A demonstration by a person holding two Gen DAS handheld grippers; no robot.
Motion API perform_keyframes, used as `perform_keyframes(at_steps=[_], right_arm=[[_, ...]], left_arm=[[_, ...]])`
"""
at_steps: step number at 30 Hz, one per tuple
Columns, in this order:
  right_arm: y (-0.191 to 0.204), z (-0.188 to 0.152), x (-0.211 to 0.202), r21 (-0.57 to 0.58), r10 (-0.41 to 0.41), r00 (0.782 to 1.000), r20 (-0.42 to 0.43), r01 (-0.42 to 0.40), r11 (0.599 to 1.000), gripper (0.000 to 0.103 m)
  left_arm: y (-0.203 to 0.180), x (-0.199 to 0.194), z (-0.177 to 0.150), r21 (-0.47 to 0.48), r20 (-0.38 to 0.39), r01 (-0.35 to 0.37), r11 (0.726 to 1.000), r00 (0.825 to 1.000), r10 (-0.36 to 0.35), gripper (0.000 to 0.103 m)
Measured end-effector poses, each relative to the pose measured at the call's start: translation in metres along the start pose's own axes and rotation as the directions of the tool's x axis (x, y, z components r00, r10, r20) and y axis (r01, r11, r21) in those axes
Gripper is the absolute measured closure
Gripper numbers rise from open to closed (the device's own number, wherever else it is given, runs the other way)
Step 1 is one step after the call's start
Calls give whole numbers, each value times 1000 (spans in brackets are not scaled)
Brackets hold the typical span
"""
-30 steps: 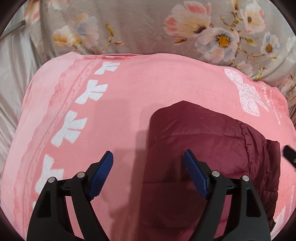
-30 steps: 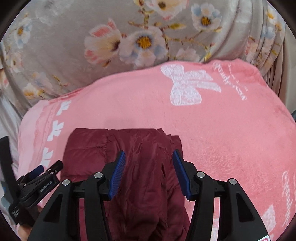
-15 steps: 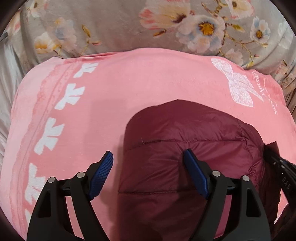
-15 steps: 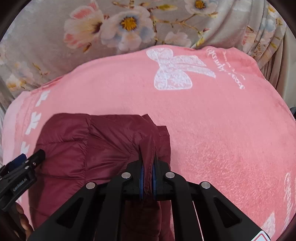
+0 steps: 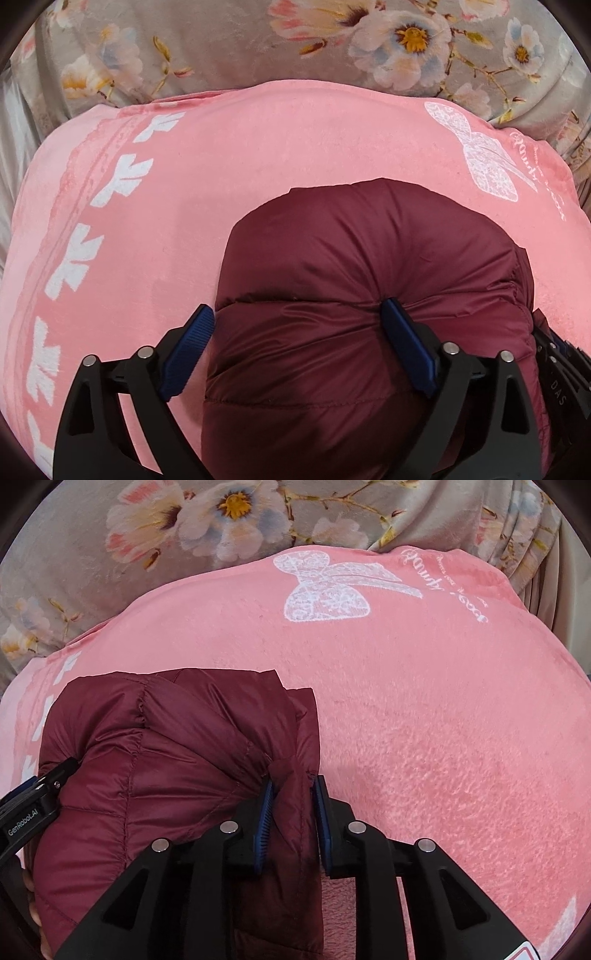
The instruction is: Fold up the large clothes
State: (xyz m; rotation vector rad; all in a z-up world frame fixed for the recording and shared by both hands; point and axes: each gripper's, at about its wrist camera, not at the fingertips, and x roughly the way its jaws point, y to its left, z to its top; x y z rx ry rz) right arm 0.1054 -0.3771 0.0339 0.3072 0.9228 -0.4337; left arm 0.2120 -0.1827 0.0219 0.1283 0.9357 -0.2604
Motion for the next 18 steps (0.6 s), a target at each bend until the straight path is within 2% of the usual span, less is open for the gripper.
perform_keyframes(at_steps=[5,10,18], right_arm=[[5,-6,2,-16,-19,999,36,20,1000,83],[8,-10,3,-29,-40,996,74,42,999,83],[2,-12,6,-2,1,996,84,-1,1000,78]], left_arm=[[2,7,-3,-22,4,10,1000,1000,-10,7],[-2,9,-6,-13,31,-9,1000,999,9,6],[-8,11,-9,-1,70,-45,999,997,45,5]])
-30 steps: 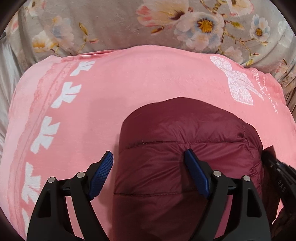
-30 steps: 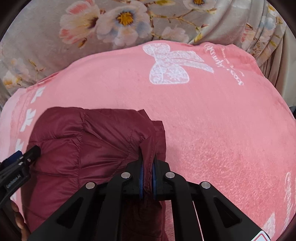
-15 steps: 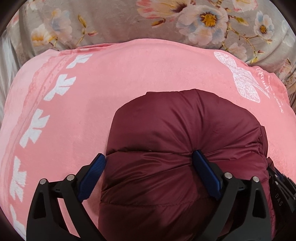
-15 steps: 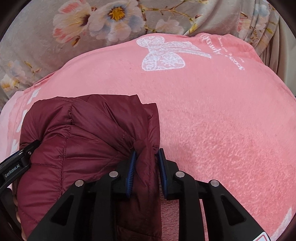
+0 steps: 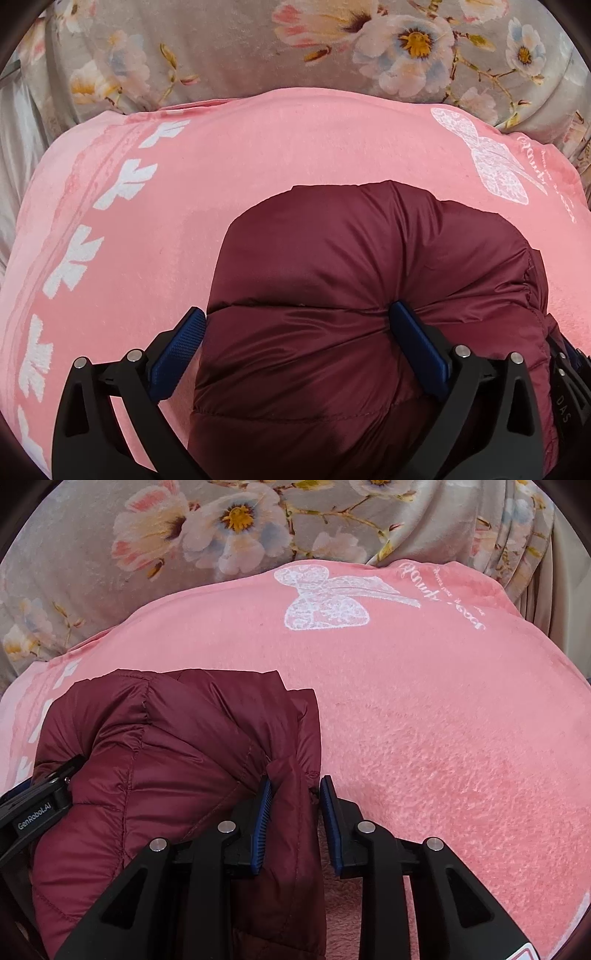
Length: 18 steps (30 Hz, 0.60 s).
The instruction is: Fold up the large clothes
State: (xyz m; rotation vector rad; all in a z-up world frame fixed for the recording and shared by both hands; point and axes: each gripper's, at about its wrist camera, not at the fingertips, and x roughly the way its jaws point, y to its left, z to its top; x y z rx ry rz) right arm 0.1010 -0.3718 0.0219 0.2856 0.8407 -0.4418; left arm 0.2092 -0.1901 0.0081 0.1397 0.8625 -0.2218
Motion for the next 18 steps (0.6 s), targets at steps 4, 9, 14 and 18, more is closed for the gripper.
perform_keyframes(at_steps=[4,9,14,18], right_arm=[[-15,0,2,74,87,996,-3,-87,993,75],[-43,-5,-30,186,186,982,-27,-178,966,72],[-52,-25,-93,137,248,968,-38,-241,961,69],[-40,-49,-111,115,315,946,-81,-305,945,54]], left_arm=[[1,0,0,-4,-1,10,1000,1000,-10,5],[17,-10,0,0,-56,93,996,994,-93,5],[28,-66,-18,73,-35,97,993,995,-94,6],[24,-90,-38,116,-39,110,987,994,-106,6]])
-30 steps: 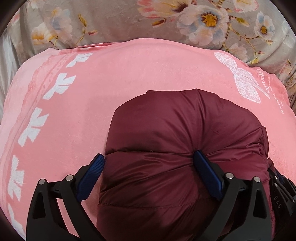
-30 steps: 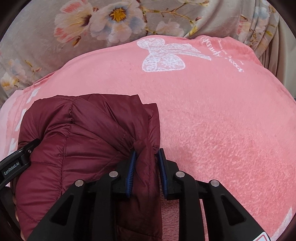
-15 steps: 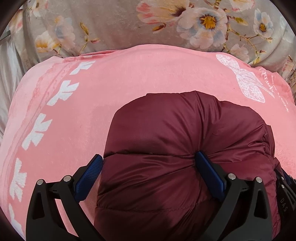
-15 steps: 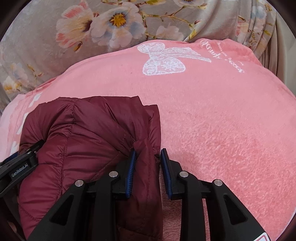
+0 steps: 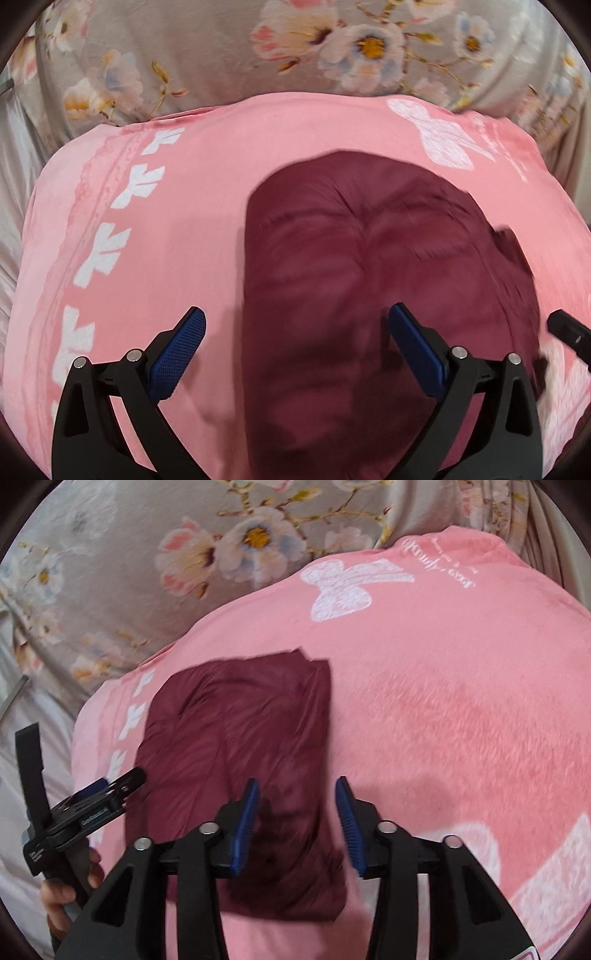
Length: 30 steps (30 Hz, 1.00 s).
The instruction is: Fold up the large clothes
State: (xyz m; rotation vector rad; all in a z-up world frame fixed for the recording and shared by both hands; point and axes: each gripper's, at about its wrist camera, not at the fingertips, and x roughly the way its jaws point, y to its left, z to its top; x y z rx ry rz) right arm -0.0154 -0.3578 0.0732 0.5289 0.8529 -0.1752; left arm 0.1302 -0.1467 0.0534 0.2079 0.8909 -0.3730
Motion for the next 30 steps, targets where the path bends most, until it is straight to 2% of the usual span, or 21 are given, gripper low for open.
perform_keyframes(at_steps=[3,6,8,11,21,30], right_arm=[[14,-20,-1,-51,-9,1000,-15,9,999,54],[21,-33,6,-109,-80,997,-12,78,991,58],[16,-38,3,-91,-63,998,-3,62,994,82],[7,-40,-11,-55,-40,999,35,42,998,92],[-2,-55,22,-61,-122,992,-14,121,991,93],[0,-58,15,-76,-146,989,-14,144,987,90]], left_arm=[[-5,-7,-14,8,-17,-2,1000,1000,2,6],[-7,-9,-27,17,-33,-3,1000,999,3,6],[-5,-11,-34,10,-40,-3,1000,999,3,6],[2,-10,-42,1,-48,-21,1000,999,21,6],[0,6,-56,-7,-64,-30,1000,998,29,5],[-7,6,-58,12,-56,-69,998,996,69,5]])
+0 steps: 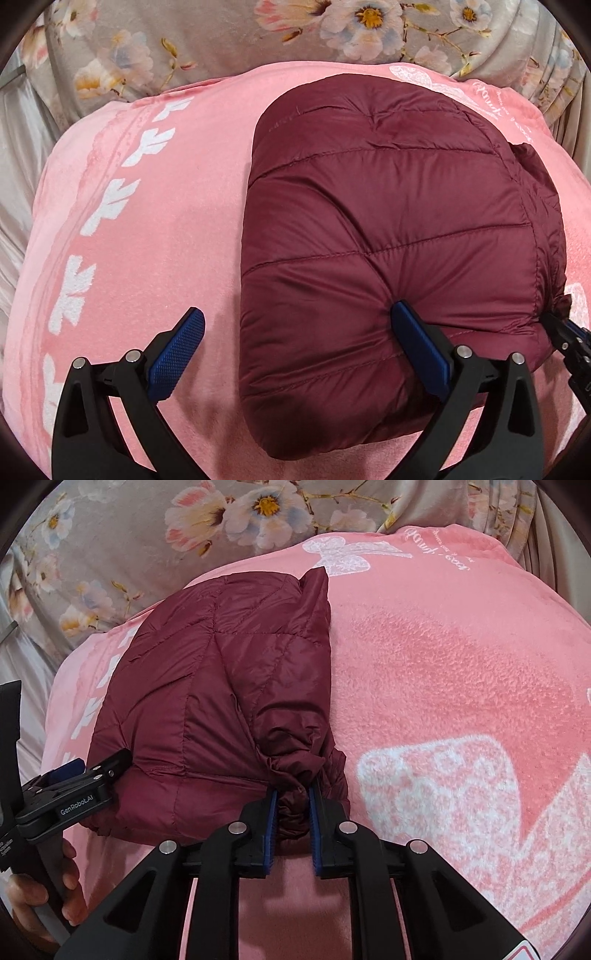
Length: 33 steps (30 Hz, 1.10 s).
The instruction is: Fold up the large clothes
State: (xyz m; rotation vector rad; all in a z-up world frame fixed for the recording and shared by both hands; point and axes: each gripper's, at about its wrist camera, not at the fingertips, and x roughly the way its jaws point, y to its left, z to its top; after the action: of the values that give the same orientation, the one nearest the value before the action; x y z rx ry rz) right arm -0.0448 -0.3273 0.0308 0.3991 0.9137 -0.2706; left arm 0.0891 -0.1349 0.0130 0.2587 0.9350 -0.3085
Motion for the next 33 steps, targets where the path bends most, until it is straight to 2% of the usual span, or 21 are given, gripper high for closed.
perform_keyframes(at_steps=[4,12,16,22,33], right_arm=[[-6,-1,-11,21,-26,1000,-4,26,999,65],[-19,21,-25,113,63,998,12,-64,992,50],[-9,39,-15,94,69,997,20,-71,993,35],[-9,41,19,123,109,992,-56,-101,987,33],[-12,29,30,130,115,992,-42,-109,986,24]], left_arm=[[0,-3,0,-4,-7,1,1000,1000,-1,5],[18,-3,7,-97,-71,90,991,993,-97,5],[27,-3,15,-137,-82,108,985,989,-120,5],[35,3,24,-167,-86,128,977,986,-144,5],[31,29,29,-214,-123,225,950,959,-255,5]])
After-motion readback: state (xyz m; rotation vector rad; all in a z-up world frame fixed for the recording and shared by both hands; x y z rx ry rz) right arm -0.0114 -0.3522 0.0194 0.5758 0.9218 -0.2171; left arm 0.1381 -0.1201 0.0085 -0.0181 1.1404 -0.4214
